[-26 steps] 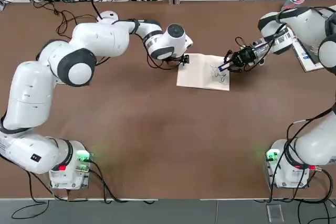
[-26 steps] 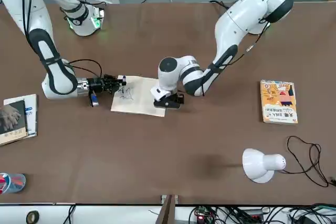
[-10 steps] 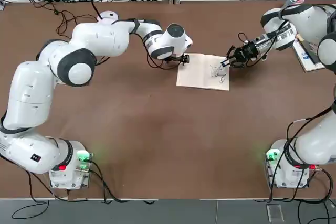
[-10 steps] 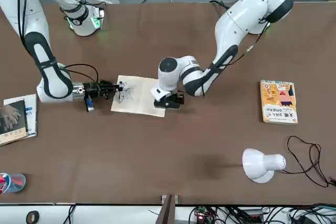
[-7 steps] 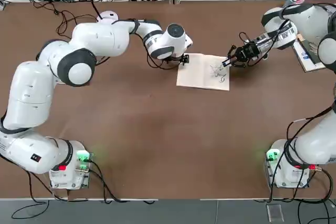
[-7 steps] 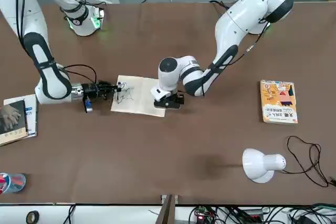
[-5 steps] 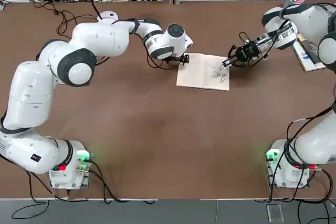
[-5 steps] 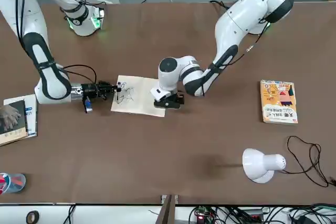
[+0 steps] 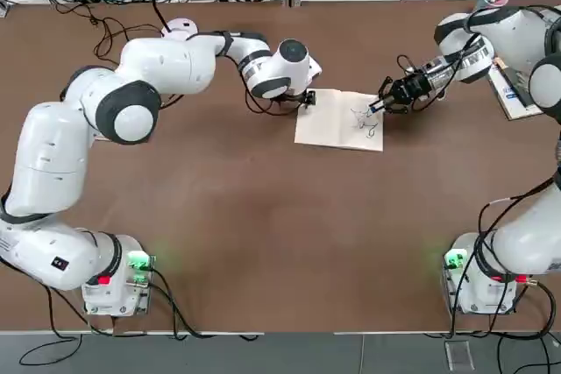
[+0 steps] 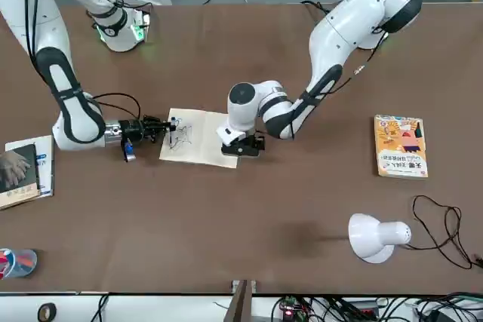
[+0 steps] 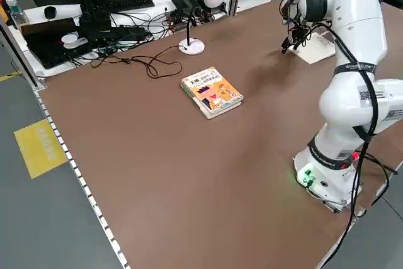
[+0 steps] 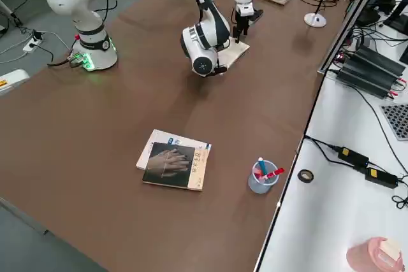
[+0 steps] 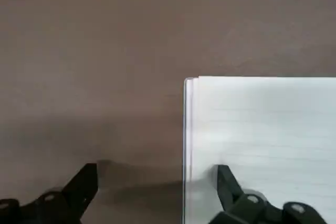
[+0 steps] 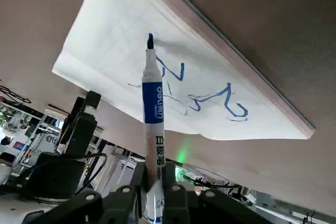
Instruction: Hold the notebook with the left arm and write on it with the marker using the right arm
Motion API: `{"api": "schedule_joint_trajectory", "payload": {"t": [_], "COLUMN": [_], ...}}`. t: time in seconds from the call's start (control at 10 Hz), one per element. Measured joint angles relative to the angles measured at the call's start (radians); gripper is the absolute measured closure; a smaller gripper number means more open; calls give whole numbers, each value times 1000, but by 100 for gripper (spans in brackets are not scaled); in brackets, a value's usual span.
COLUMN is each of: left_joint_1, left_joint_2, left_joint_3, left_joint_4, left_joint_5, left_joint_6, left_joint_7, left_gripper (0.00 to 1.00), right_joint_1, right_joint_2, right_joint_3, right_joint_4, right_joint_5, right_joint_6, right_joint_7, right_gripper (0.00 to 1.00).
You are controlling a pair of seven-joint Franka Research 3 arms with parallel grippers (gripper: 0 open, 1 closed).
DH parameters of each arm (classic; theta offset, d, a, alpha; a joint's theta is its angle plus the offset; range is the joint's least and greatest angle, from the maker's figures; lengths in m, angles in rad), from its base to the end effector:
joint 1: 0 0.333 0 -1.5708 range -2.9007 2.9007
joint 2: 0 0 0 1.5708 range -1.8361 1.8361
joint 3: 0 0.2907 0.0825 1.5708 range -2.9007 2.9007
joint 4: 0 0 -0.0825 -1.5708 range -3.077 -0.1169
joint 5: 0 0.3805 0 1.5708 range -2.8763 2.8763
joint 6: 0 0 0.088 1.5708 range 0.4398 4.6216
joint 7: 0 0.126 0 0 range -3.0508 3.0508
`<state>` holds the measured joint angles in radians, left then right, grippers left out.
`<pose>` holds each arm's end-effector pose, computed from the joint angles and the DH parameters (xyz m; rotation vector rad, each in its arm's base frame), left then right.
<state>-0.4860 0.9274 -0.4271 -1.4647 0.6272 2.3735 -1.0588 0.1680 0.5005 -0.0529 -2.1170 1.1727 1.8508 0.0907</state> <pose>0.4740 -0.5192 0.1334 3.1162 -0.1959 0.2295 0.4872 0.1444 0.1363 -1.9896 0.8444 0.8900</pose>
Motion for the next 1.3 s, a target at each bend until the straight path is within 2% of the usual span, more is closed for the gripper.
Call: {"api": "schedule_joint_trajectory", "payload": {"t": [1.3], "left_joint_1": [0], "left_joint_2": [0], "left_joint_3": [2], "left_joint_4": [1], "left_joint_5": [0], "left_joint_6": [0], "left_joint_7": [0], "left_gripper": [0], "right_joint_1": [71], "right_joint_2": [9], "right_joint_3": [4], "right_joint_4": [0], "right_joint_5": [51], "right_joint_6": [0], "right_joint_7": [-2], "right_gripper": [83]}}
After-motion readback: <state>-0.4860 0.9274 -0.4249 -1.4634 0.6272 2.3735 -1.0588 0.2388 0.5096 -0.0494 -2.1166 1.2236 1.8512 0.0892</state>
